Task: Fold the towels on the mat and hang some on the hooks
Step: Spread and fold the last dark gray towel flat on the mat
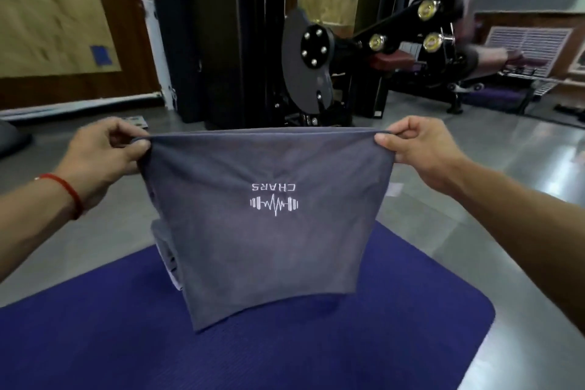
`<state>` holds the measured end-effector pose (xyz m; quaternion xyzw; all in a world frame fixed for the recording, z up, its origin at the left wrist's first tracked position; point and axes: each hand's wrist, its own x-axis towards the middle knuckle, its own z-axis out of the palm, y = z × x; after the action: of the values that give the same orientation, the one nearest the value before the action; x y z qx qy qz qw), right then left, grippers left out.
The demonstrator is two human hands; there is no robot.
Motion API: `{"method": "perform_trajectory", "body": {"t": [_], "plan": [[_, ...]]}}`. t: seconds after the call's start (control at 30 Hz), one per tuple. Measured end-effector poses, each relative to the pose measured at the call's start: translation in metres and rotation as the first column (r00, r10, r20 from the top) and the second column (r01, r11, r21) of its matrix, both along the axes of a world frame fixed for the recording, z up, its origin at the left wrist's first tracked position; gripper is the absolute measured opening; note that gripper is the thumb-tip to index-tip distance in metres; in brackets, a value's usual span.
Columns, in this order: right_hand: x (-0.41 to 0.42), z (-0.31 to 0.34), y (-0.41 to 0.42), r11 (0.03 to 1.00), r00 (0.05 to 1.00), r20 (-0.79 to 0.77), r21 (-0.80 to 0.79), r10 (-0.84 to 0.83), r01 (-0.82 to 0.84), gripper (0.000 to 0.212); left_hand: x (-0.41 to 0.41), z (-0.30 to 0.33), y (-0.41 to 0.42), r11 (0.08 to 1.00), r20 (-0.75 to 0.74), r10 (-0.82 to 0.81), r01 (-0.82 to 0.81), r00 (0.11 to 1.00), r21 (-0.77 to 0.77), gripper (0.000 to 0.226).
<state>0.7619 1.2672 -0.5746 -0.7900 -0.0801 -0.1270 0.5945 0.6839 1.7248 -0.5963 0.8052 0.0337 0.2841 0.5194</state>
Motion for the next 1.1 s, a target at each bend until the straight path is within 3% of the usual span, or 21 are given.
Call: {"method": "perform_trajectory", "body": {"t": [0.07,0.2,0.3,0.37,0.43,0.53,0.63,0.8,0.97,1.1], "plan": [[0.001,0.004,0.016,0.999,0.999,0.009,0.012,0.04,-0.04,0.021,-0.021,0.001,0.018,0.999,-0.004,0.045,-0.045,0.999,0.018,0.025],[0.005,-0.003,0.044,0.983,0.983,-0.043,0.06,0.178,-0.176,0.013,-0.068,-0.001,0.053,0.949,-0.09,0.14,-0.108,0.986,0.297,0.025],[0.011,-0.015,0.071,0.963,0.966,-0.047,0.1,0.256,-0.25,0.014,-0.106,-0.001,0.061,0.861,-0.125,0.287,-0.199,0.95,0.467,0.02],[0.016,-0.023,0.091,0.95,0.953,-0.033,0.09,0.303,-0.299,0.003,-0.12,-0.001,0.059,0.813,-0.101,0.401,-0.303,0.911,0.497,0.012],[0.023,-0.028,0.109,0.944,0.944,-0.021,0.051,0.328,-0.327,0.01,-0.124,-0.002,0.061,0.835,-0.113,0.467,-0.396,0.877,0.382,0.007],[0.034,-0.031,0.133,0.938,0.938,-0.001,-0.007,0.346,-0.346,0.014,-0.129,-0.009,0.063,0.911,-0.173,0.403,-0.413,0.899,-0.021,0.014],[0.044,-0.038,0.151,0.934,0.935,0.005,-0.044,0.356,-0.355,0.011,-0.132,-0.021,0.068,0.867,-0.201,0.408,-0.447,0.891,-0.219,0.011],[0.049,-0.05,0.18,0.922,0.922,0.011,-0.041,0.386,-0.385,0.008,-0.139,-0.04,0.086,0.827,-0.146,0.521,-0.54,0.841,-0.159,0.011],[0.045,-0.036,0.198,0.93,0.935,0.101,0.11,0.341,-0.352,0.013,-0.164,-0.009,0.08,0.87,0.09,0.488,-0.474,0.868,-0.14,0.013],[0.018,-0.058,0.185,0.91,0.915,0.068,0.1,0.397,-0.403,0.012,-0.214,-0.018,0.057,0.915,0.029,0.402,-0.4,0.915,-0.058,0.016]]}}
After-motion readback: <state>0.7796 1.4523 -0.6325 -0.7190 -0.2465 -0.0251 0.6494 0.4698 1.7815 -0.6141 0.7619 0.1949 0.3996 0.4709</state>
